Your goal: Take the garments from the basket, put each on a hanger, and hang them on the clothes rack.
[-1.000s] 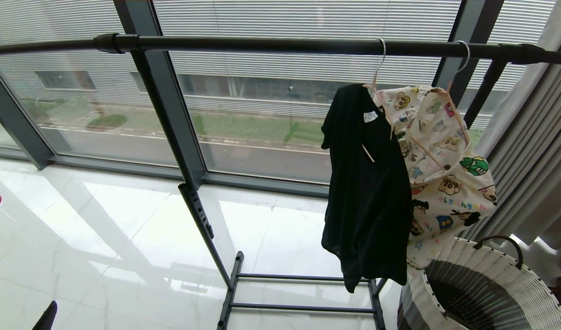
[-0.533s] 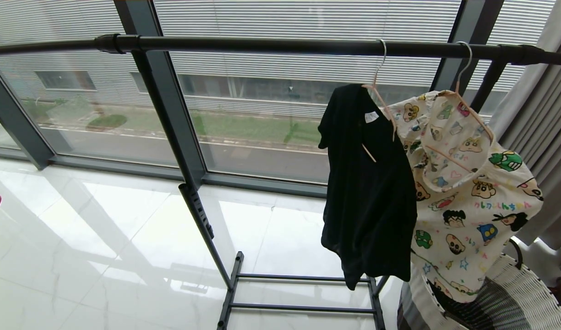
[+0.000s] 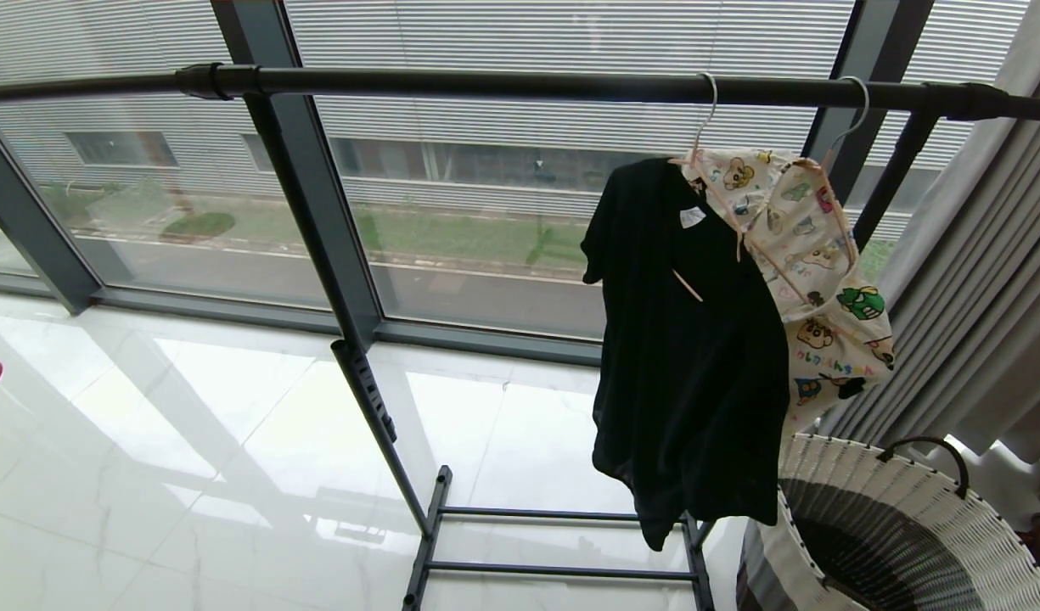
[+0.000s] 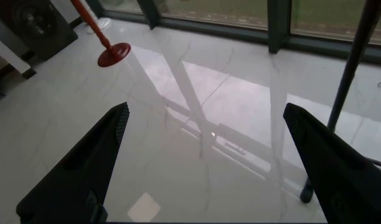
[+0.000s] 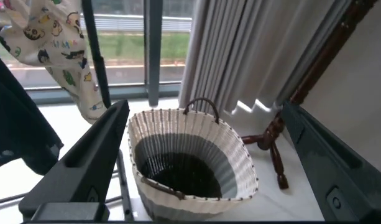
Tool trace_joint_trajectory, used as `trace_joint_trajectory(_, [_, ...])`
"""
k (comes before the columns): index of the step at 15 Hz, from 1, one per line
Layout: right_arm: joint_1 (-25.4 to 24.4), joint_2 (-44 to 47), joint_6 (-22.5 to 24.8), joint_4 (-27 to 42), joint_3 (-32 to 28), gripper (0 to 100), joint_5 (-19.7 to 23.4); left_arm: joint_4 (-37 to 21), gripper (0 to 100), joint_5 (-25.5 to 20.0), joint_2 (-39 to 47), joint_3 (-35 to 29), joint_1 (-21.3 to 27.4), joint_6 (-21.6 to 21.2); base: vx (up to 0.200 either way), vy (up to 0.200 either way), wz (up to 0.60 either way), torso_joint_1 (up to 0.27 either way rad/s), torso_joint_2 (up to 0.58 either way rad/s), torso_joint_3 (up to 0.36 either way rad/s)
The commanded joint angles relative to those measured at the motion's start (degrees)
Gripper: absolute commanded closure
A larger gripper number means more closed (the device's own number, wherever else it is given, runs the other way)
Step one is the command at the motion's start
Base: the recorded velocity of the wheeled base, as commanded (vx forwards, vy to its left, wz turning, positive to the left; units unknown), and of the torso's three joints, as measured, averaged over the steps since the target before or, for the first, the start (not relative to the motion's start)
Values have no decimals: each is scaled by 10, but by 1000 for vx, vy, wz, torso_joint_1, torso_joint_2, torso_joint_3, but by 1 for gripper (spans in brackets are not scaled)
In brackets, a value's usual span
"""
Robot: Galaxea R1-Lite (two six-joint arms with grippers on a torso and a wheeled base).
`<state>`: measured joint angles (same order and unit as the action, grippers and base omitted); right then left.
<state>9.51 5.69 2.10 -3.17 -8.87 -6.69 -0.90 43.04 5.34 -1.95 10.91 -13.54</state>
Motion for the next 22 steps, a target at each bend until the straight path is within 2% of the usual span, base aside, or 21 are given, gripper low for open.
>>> trace_joint_trajectory(1, [-1, -2, 5, -43, 89, 0, 52, -1, 0, -14, 1, -1, 3, -7, 0, 0, 0, 0, 0, 0])
trace_joint_trajectory(3, [-3, -2, -45, -42, 89, 0, 113, 2, 0, -76, 1, 1, 3, -6, 0, 0, 0, 0, 0, 0])
trace_joint_trajectory(4, [-3, -2, -46, -43, 89, 0, 128, 16, 0, -127, 1, 8, 3, -5, 0, 0, 0, 0, 0, 0])
trace_joint_trajectory(6, [-3, -2, -21, -43, 89, 0, 126, 35, 0, -242, 1, 17, 4, 10, 0, 0, 0, 0, 0, 0])
trace_joint_trajectory(8, [-3, -2, -8, -47, 89, 0, 124, 34, 0, -325, 1, 20, 6, 77, 0, 0, 0, 0, 0, 0])
trace_joint_trajectory(10, [-3, -2, 12, -49, 89, 0, 118, 31, 0, -371, 2, 20, 6, 132, 0, 0, 0, 0, 0, 0])
trace_joint_trajectory(12, [-3, -2, 33, -53, 89, 0, 112, 7, 0, -391, 2, 19, 6, 144, 0, 0, 0, 0, 0, 0])
trace_joint_trajectory(17, [-4, -2, 25, -51, 89, 0, 112, 6, 0, -391, 2, 19, 6, 151, 0, 0, 0, 0, 0, 0])
trace_joint_trajectory(18, [-3, -2, 25, -50, 89, 0, 114, 6, 0, -392, 2, 19, -6, 151, 0, 0, 0, 0, 0, 0])
trace_joint_trajectory(19, [-3, -2, 25, -50, 89, 0, 124, 6, 0, -391, 3, 19, -48, 151, 0, 0, 0, 0, 0, 0])
trace_joint_trajectory(20, [-3, -2, 26, -49, 89, 0, 143, 6, 0, -391, -2, 19, -118, 151, 0, 0, 0, 0, 0, 0])
trace_joint_trajectory(21, [-3, -2, 29, -49, 89, 0, 156, 6, 0, -391, -3, 19, -152, 152, 0, 0, 0, 0, 0, 0])
trace_joint_trajectory(22, [-3, -2, 29, -49, 89, 0, 158, 6, 0, -391, -7, 19, -140, 152, 0, 0, 0, 0, 0, 0])
